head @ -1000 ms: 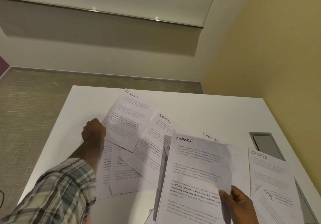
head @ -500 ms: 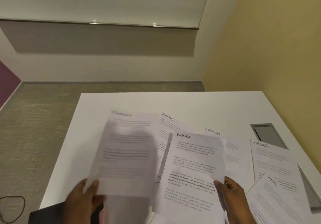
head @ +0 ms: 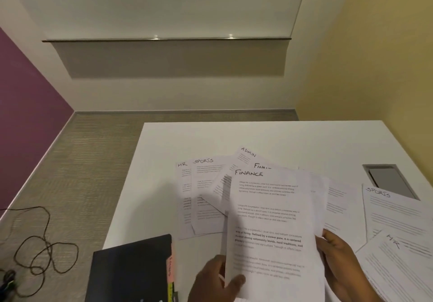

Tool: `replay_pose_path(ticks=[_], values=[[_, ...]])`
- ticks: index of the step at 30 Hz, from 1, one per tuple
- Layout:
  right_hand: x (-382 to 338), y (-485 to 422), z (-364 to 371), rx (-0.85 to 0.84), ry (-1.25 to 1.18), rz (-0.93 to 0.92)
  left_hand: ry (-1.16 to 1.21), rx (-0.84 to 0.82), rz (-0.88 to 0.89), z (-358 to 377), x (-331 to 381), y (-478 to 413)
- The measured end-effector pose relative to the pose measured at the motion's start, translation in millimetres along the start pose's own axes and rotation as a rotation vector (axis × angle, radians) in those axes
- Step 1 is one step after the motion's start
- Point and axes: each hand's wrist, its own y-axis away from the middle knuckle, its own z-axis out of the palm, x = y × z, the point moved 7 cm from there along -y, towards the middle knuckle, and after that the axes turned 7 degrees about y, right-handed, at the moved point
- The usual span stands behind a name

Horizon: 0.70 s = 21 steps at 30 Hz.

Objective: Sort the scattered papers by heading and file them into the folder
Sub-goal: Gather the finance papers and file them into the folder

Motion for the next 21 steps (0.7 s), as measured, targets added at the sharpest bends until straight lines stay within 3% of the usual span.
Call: replay_pose_path(ticks=[3,5,9,13,16,21], values=[[-4,5,-4,-0.073,-0.002,0.014,-0.041,0.093,0.059,-17,9,-8],[-6,14,0,-0.14,-0.017,0.037,0.185,0.063,-0.004,-21,11,-13],[5,27,10,-0.194,-0.041,0.112,0.623,-0.157,-0.163,8,12,-16],[24,27,16,-0.18,0.07,0.114,0.6,-0.024,-0.206,22,-17,-15],[28,37,26,-0.338,0.247,0.049,0.582,0.024,-0.207,30,-23,-7],[35,47,23,-0.395,0.324,0.054,0.573,0.051,-0.224,42,-33,0]])
